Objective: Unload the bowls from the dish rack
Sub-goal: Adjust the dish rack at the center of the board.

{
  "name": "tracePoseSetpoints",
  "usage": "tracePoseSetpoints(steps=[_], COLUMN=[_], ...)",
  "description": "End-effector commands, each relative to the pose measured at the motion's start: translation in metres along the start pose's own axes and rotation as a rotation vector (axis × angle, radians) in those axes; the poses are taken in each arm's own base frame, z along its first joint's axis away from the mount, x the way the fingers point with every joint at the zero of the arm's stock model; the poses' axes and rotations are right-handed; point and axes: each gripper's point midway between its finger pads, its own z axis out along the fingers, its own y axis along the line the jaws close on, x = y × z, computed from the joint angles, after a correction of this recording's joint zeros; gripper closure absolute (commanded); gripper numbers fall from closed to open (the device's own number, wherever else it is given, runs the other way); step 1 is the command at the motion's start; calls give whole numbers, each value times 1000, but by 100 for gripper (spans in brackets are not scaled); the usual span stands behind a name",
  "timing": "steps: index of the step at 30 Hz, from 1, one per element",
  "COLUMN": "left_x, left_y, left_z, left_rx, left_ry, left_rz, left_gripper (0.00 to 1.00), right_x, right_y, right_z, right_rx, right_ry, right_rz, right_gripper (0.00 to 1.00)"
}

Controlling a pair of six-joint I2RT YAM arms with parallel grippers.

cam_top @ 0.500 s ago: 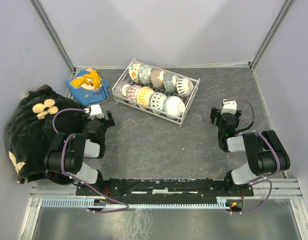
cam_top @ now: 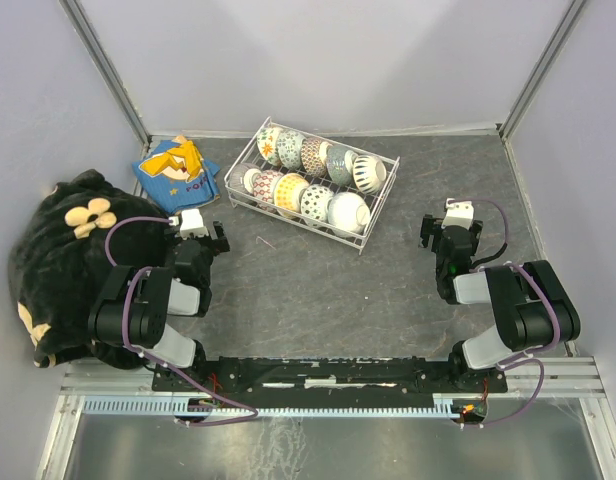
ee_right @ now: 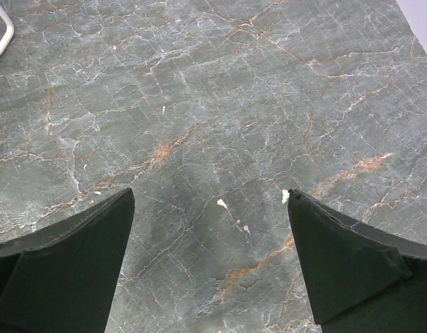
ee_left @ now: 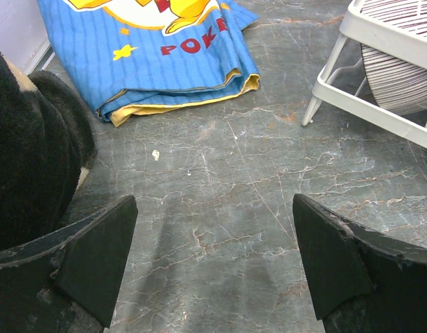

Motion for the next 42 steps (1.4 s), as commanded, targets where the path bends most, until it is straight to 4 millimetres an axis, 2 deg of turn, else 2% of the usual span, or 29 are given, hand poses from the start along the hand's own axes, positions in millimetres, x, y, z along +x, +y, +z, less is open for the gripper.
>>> tracePoseSetpoints(steps=[1, 15, 19, 20, 21, 26, 29, 33, 38, 40, 42], left_x=[-18, -19, -22, -28, -29, -52, -74, -105, -129, -132, -139], left_y=[-2, -2, -12, -12, -11, -6, -9, -11, -7, -7, -16], left_z=[4, 4, 9, 10, 10, 9, 1, -8, -12, -12, -12], left_rx=[7, 8, 57, 58, 50, 16, 36, 45, -2, -19, 24], left_ry=[-62, -64, -24, -19, -2, 3, -44, -101, -123, -112, -99], left_rz=[-8, -8, 23, 27, 32, 25, -25, -109, -295, -367, -390], left_gripper=[1, 1, 1, 1, 1, 1, 1, 1, 1, 1, 1], right_x=[-21, -21, -28, -34, -48, -79, -98, -118, -152, -165, -177], right_y=[1, 1, -6, -9, -13, -20, -28, -30, 5, 11, 16], right_z=[5, 5, 1, -1, -4, -19, -29, -38, -42, -48, -54], right_rx=[-1, -2, 34, 44, 63, 80, 121, 156, -43, -82, -122], right_ry=[-58, -56, -62, -51, -59, -90, -128, -34, -17, -48, -83], right_rz=[19, 19, 27, 25, 40, 49, 146, 269, 340, 416, 470], right_gripper=[0, 0, 0, 0, 1, 0, 0, 1, 1, 0, 0])
